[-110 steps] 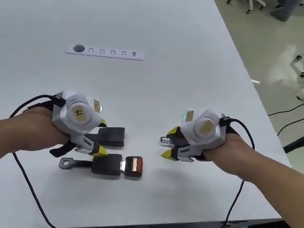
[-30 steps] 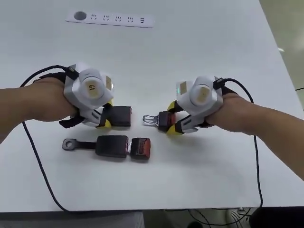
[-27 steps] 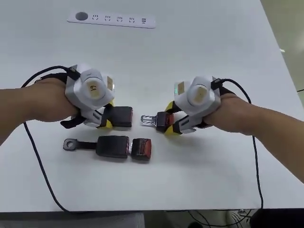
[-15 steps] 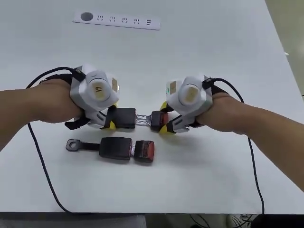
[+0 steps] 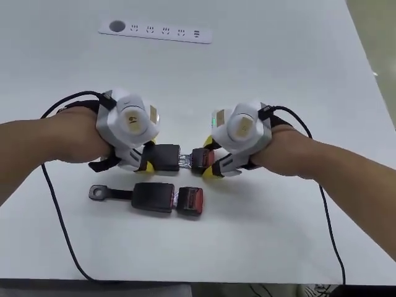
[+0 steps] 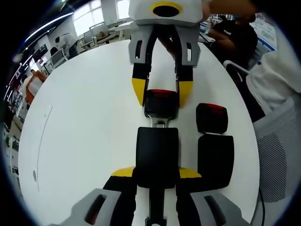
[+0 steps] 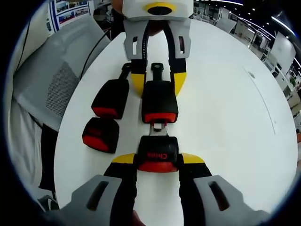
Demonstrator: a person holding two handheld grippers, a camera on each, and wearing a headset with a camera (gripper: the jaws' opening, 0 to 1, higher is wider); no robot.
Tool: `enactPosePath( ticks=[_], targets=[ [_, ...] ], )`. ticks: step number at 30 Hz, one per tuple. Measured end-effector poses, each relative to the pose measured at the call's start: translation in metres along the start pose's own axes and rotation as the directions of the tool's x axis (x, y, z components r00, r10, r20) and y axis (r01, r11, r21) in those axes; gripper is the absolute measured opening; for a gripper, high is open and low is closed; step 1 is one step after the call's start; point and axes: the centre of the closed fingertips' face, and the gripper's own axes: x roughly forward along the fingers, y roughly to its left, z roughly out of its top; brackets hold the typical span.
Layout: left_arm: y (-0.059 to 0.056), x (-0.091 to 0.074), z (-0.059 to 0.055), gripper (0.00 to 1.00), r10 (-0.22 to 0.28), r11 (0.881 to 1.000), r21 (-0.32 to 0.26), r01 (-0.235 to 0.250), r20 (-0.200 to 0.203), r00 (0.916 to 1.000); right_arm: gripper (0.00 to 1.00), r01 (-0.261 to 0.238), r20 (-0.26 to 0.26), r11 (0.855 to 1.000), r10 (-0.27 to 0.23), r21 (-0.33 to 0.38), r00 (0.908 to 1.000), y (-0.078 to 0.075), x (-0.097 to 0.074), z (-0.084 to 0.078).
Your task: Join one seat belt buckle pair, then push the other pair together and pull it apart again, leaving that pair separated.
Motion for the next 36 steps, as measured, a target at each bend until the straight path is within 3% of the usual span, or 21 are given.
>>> enactPosePath(
  ticks=[5, 12, 18, 36],
  targets=[
    [-0.002, -0.001, 0.001, 0.32, -0.005, 1.000, 0.006, 0.005, 0.006, 1.0000, 0.32, 0.003, 0.007, 1.000, -0.003, 0.013, 1.0000, 0.002, -0.005, 0.003],
    [-0.002, 0.000, 0.001, 0.32, -0.014, 0.999, 0.030, 0.014, -0.011, 0.9998, 0.31, -0.002, 0.004, 1.000, 0.001, 0.015, 1.0000, -0.003, 0.003, 0.001],
    [-0.002, 0.000, 0.000, 0.31, -0.018, 0.999, 0.030, 0.017, 0.014, 0.9997, 0.31, 0.003, 0.000, 1.000, -0.003, 0.015, 1.0000, -0.002, 0.000, 0.004],
    [-0.002, 0.000, 0.000, 0.31, -0.024, 0.999, 0.037, 0.024, 0.016, 0.9996, 0.30, 0.011, 0.022, 1.000, -0.012, 0.014, 0.9997, -0.001, 0.009, 0.014]
  ],
)
